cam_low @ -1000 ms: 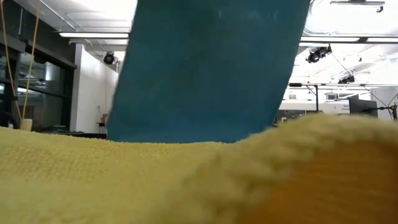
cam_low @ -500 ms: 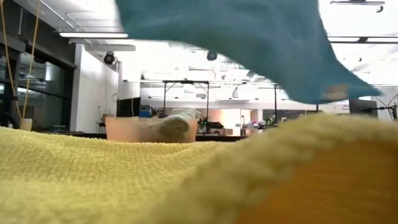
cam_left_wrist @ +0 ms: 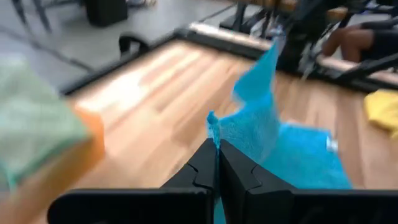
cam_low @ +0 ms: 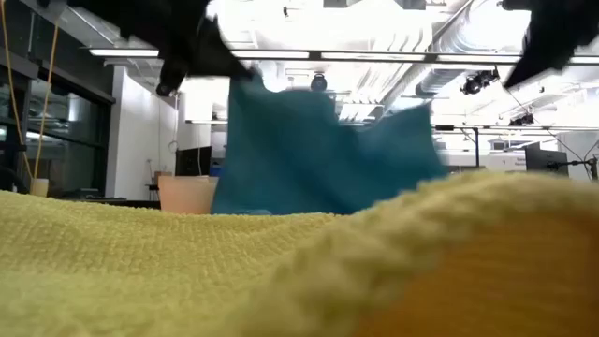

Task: Fold microfiber towels
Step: Fold the blue microfiber cloth on the table

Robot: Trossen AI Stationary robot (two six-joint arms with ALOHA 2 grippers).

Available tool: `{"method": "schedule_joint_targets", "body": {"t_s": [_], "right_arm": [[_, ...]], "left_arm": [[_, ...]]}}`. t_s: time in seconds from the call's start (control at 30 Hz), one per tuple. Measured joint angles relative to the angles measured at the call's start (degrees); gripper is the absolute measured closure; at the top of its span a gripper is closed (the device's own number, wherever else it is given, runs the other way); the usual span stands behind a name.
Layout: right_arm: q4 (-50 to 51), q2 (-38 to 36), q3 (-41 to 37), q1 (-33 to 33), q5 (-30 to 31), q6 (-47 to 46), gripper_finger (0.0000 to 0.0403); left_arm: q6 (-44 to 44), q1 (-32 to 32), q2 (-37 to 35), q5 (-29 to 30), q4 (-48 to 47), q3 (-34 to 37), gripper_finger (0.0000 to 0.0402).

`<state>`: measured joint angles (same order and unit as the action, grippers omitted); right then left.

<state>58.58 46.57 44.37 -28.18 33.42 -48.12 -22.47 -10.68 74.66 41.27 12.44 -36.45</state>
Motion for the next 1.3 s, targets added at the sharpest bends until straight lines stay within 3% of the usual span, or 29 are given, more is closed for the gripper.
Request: {"method": "schedule_joint_targets", "body": {"t_s": [0.2,0.43,0.7,0.83,1.13,1.3], "right_arm": [[-16.45,0.04,-14.12,-0.13,-12.29,-3.53,0.0402],[-30.86,0.41,-21.87,-0.18,-14.66,-0.70,0.0402],[-43.85,2.33,-22.76,-0.44,-17.60,10.21,0.0402],[-47.00,7.98,-22.78,-0.44,-18.08,10.92,0.0403],[-60.65,28.24,-22.81,-1.46,-21.97,10.33,0.0403],[-65.22,35.60,-22.47,-4.82,-21.17,3.75,0.0403]], "left_arm": [[-7.98,-2.53,7.12,-2.47,1.77,2.82,0.0401],[-7.40,-1.99,11.11,0.62,2.42,2.82,0.0401],[-0.22,3.65,11.88,3.14,6.09,2.82,0.0402],[3.70,5.63,11.88,3.16,9.34,2.82,0.0402],[4.69,7.30,11.88,2.96,9.87,2.82,0.0402],[4.69,7.26,11.88,2.85,9.73,2.82,0.0402]]}}
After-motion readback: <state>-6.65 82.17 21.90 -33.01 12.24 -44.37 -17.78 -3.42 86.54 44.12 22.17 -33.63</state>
